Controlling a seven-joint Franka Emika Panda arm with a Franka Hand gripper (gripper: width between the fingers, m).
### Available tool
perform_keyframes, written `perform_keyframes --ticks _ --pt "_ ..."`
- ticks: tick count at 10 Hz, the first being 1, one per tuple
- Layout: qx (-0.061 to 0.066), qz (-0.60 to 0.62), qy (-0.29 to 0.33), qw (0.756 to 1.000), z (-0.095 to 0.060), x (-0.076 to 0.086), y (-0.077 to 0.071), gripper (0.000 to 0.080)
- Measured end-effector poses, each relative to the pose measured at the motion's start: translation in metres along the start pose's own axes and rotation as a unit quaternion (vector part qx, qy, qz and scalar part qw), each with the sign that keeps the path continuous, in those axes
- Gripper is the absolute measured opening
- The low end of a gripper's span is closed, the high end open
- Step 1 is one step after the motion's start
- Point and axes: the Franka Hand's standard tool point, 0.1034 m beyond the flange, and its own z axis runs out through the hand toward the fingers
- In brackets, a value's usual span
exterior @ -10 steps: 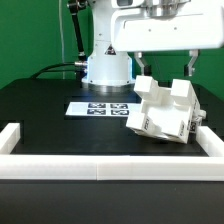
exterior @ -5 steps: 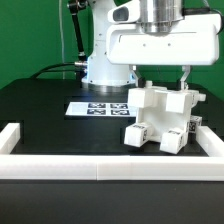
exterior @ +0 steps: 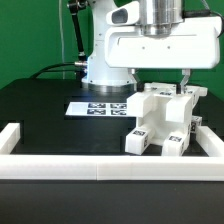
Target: Assemble chair
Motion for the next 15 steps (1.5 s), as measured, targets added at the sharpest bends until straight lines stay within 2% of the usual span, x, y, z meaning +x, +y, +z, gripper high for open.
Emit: perform_keyframes --ticks 4,6,10,12,15 --pt "0.004 -0.002 0.018 1.000 0.000 0.020 -0.011 0.0649" --pt "0.006 -0.011 0.021 1.000 -0.003 0.027 -0.010 0.0649" --pt "0.007 -0.014 0.030 0.999 0.000 0.028 -0.013 0.0649" --pt "0.012 -0.020 0.055 0.998 0.000 0.040 -0.020 0.0649" --pt "0.012 -0.065 0.069 0.995 0.001 0.058 -0.026 0.0649"
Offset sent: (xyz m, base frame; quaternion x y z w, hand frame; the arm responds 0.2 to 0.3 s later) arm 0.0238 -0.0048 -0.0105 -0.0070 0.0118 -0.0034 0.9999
